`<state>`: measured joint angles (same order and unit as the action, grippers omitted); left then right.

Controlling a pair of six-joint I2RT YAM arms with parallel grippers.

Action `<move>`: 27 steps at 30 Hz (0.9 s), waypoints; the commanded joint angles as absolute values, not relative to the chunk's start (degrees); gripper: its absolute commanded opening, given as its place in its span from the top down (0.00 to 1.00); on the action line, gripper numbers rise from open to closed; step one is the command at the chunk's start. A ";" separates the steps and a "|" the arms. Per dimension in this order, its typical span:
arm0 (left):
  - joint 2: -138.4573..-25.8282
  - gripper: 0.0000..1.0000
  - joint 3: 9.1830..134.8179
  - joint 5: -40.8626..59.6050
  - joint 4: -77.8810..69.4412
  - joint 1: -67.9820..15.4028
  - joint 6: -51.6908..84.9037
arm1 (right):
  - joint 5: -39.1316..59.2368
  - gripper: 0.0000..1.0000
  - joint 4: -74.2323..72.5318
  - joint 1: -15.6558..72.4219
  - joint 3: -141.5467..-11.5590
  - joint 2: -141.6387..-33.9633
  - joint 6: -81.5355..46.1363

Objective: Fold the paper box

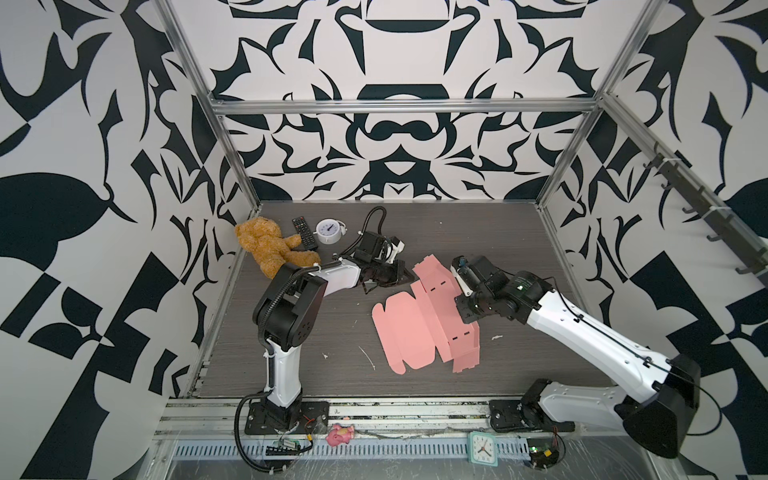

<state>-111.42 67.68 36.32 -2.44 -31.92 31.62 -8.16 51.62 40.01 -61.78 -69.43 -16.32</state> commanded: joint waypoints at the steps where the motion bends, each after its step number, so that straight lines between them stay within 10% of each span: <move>1: -110.97 1.00 66.44 37.54 -3.59 -32.28 31.07 | -9.03 1.00 50.62 40.34 -63.54 -68.33 -15.84; 27: -102.74 0.99 57.07 39.81 -4.41 -34.81 31.88 | -12.52 1.00 48.74 40.39 -65.22 -73.51 -11.72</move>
